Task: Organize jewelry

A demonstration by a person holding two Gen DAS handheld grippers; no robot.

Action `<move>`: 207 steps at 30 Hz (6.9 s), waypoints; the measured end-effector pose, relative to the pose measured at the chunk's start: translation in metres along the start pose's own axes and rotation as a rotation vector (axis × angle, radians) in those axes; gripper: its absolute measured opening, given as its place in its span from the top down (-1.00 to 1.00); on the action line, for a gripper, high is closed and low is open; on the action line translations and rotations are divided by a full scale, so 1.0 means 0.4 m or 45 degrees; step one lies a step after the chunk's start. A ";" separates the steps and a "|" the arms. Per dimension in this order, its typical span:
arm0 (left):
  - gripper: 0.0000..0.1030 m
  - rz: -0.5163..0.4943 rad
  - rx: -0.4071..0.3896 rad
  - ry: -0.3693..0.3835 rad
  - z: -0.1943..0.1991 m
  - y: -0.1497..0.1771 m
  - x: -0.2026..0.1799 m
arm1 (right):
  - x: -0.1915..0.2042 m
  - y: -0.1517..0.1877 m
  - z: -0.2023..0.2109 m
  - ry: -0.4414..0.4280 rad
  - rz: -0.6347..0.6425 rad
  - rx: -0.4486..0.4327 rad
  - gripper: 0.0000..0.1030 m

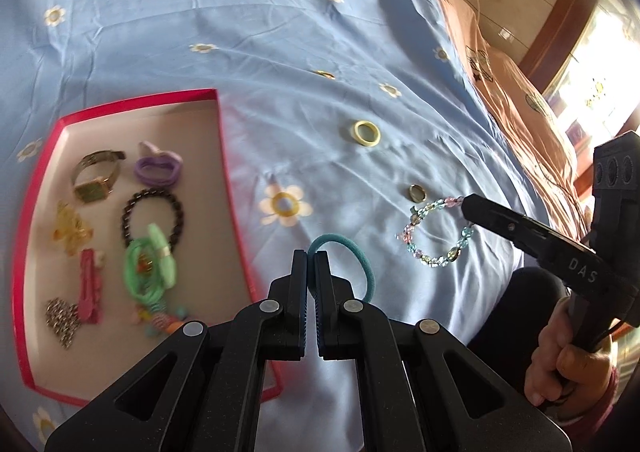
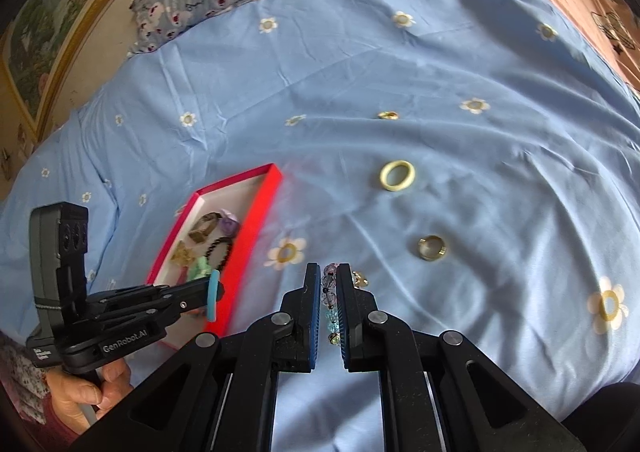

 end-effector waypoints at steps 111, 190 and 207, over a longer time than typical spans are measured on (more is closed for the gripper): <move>-0.07 0.251 0.122 -0.494 0.105 0.211 0.331 | 0.329 0.164 -0.291 -0.140 0.307 0.312 0.13; -1.00 0.154 -0.293 -0.897 0.332 0.344 0.159 | 0.299 0.282 -0.036 0.018 0.554 -0.182 -1.00; -1.00 0.078 -0.215 -0.943 0.289 0.332 0.136 | 0.276 0.265 -0.035 -0.031 0.477 -0.176 -1.00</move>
Point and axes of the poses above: each gripper's, at about its wrist camera, not at the fingertips, and z roughly against the way its jaws point, x to its left, y to its underside, the point moved 3 cm from there along -z, roughly the way its jaws point, and after that the axes turned 11 degrees about -z, right-handed, at the moved point
